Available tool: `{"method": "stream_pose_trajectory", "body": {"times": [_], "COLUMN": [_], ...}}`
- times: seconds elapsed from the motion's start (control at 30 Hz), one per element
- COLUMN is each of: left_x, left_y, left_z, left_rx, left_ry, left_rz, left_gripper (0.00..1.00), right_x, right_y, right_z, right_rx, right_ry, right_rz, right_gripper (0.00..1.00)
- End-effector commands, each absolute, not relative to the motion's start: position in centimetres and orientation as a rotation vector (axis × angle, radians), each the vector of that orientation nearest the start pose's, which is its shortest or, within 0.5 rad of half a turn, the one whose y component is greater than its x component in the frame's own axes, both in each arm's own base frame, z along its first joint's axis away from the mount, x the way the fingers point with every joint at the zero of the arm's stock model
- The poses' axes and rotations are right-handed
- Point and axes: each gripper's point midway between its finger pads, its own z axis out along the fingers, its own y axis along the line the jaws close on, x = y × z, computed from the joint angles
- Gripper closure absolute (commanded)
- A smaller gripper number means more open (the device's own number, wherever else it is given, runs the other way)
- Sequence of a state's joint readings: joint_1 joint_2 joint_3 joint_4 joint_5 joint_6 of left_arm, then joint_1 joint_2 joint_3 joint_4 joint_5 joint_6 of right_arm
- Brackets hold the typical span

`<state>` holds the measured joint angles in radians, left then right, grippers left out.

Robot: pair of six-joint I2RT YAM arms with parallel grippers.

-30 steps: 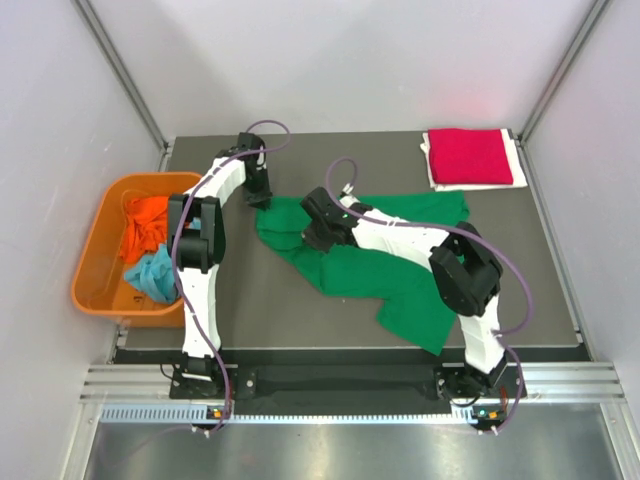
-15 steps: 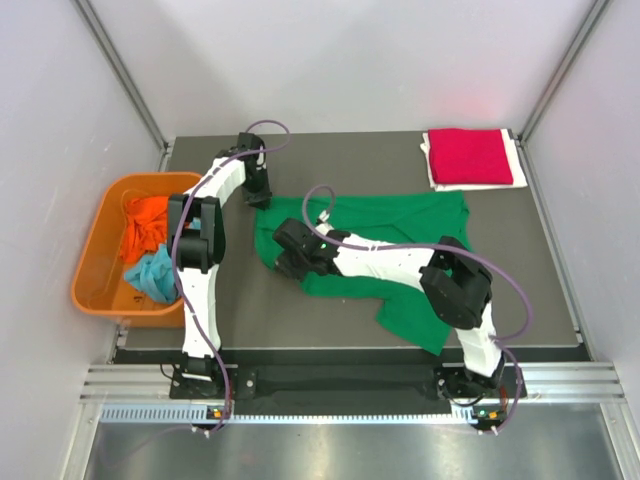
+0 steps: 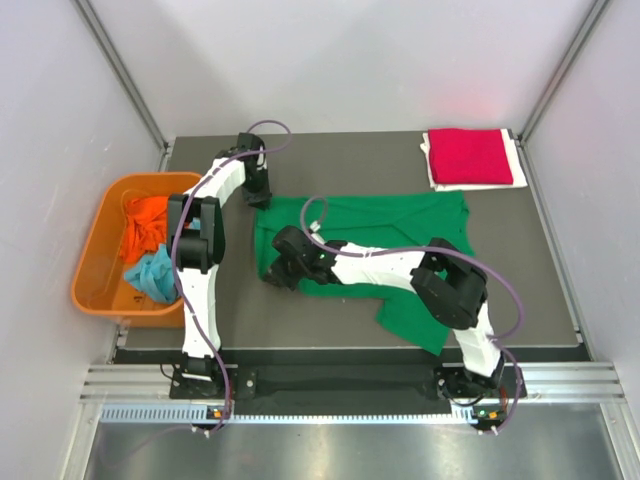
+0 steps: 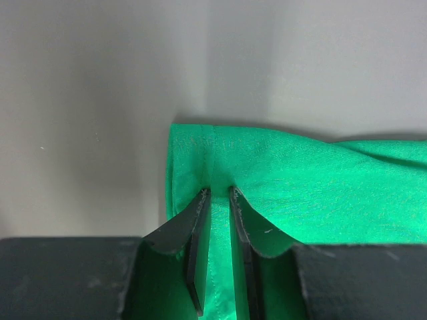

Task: Fold and stack the t-shirts
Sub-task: Fold the tshirt

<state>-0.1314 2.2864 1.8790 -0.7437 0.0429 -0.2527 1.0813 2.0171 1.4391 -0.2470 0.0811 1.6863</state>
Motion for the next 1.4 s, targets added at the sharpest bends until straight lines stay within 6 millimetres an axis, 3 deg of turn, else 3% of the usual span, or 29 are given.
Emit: {"method": "stream_pose_trajectory", "body": {"times": [0.0, 0.1, 0.2, 0.3, 0.37, 0.4, 0.53, 0.63, 0.67, 0.7, 0.73, 0.77, 0.8, 0.83, 0.87, 0.9, 0.97, 1.0, 1.03, 1.07, 1.1, 1.17, 1.2, 1.23, 1.27, 1.37], "left_x": [49.5, 49.5, 49.7, 49.9, 49.9, 50.0, 50.2, 50.5, 50.5, 50.7, 50.7, 50.8, 51.0, 50.8, 50.5, 50.2, 49.0, 48.3, 47.2, 46.6, 45.9, 44.2, 43.2, 42.0, 41.2, 38.8], "left_y": [-4.5, -4.3, -3.8, -4.0, -4.1, -4.2, -4.3, -4.6, -4.7, -4.9, -5.3, -5.6, -5.7, -6.4, -7.4, -8.1, -9.6, -10.2, -11.1, -11.6, -12.0, -13.4, -14.7, -16.1, -16.9, -19.1], "left_z": [-0.7, -0.4, 0.1, 0.9, 1.5, 1.9, 4.4, 7.3, 8.1, 10.0, 10.9, 11.8, 13.7, 14.2, 14.9, 15.9, 16.1, 16.8, 16.1, 16.0, 16.7, 15.6, 16.7, 15.5, 15.4, 14.8], "left_rx": [-0.145, -0.130, -0.124, -0.124, -0.126, -0.128, -0.130, -0.124, -0.123, -0.120, -0.124, -0.124, -0.131, -0.135, -0.115, -0.109, -0.099, -0.081, -0.049, -0.036, -0.019, 0.002, 0.030, 0.061, 0.084, 0.152], "left_ry": [2.762, 2.759, 2.752, 2.743, 2.736, 2.731, 2.695, 2.644, 2.627, 2.589, 2.570, 2.548, 2.503, 2.497, 2.489, 2.473, 2.493, 2.487, 2.512, 2.519, 2.508, 2.531, 2.508, 2.518, 2.518, 2.526], "left_rz": [0.006, 0.022, 0.049, 0.044, 0.031, 0.027, 0.011, -0.016, -0.025, -0.042, -0.079, -0.104, -0.115, -0.174, -0.250, -0.299, -0.393, -0.413, -0.424, -0.422, -0.432, -0.470, -0.565, -0.605, -0.631, -0.669], "left_gripper": [0.76, 0.75, 0.73, 0.72, 0.70, 0.70, 0.63, 0.58, 0.57, 0.56, 0.54, 0.54, 0.53, 0.53, 0.53, 0.53, 0.53, 0.53, 0.53, 0.53, 0.53, 0.54, 0.55, 0.55, 0.55, 0.55], "right_x": [21.9, 19.8, 19.2, 19.7, 20.4, 20.7, 22.4, 24.5, 26.0, 26.5, 26.6, 27.9, 28.2, 28.1, 29.1, 29.3, 29.5, 29.6, 29.3, 29.2, 29.1, 29.0, 29.1, 29.2, 29.4, 29.9], "right_y": [54.7, 56.7, 56.8, 54.9, 53.0, 52.1, 47.8, 41.7, 38.1, 35.8, 33.0, 29.3, 27.3, 25.1, 21.6, 19.9, 15.0, 13.6, 12.0, 9.1, 7.6, 4.1, 3.2, 2.3, 0.9, -1.1], "right_z": [11.7, 12.5, 14.2, 16.1, 15.9, 17.2, 17.5, 15.7, 14.6, 15.4, 13.9, 14.5, 14.3, 13.4, 14.1, 14.1, 13.6, 13.5, 12.7, 12.3, 12.0, 11.0, 10.8, 10.6, 9.9, 8.8], "right_rx": [0.636, 0.544, 0.475, 0.448, 0.452, 0.451, 0.415, 0.453, 0.503, 0.538, 0.591, 0.692, 0.736, 0.773, 0.858, 0.895, 1.007, 1.044, 1.071, 1.165, 1.211, 1.307, 1.323, 1.327, 1.364, 1.412], "right_ry": [2.636, 2.696, 2.667, 2.613, 2.602, 2.583, 2.573, 2.583, 2.575, 2.545, 2.567, 2.547, 2.538, 2.543, 2.482, 2.462, 2.408, 2.392, 2.391, 2.367, 2.358, 2.339, 2.331, 2.330, 2.313, 2.303], "right_rz": [1.371, 1.481, 1.525, 1.493, 1.408, 1.402, 1.214, 0.943, 0.788, 0.743, 0.651, 0.616, 0.588, 0.536, 0.487, 0.454, 0.363, 0.336, 0.290, 0.220, 0.180, 0.099, 0.075, 0.041, -0.016, -0.087], "right_gripper": [1.00, 0.86, 0.76, 0.68, 0.65, 0.64, 0.63, 0.63, 0.63, 0.63, 0.63, 0.63, 0.63, 0.63, 0.63, 0.63, 0.63, 0.63, 0.63, 0.63, 0.64, 0.65, 0.66, 0.66, 0.67, 0.68]}}
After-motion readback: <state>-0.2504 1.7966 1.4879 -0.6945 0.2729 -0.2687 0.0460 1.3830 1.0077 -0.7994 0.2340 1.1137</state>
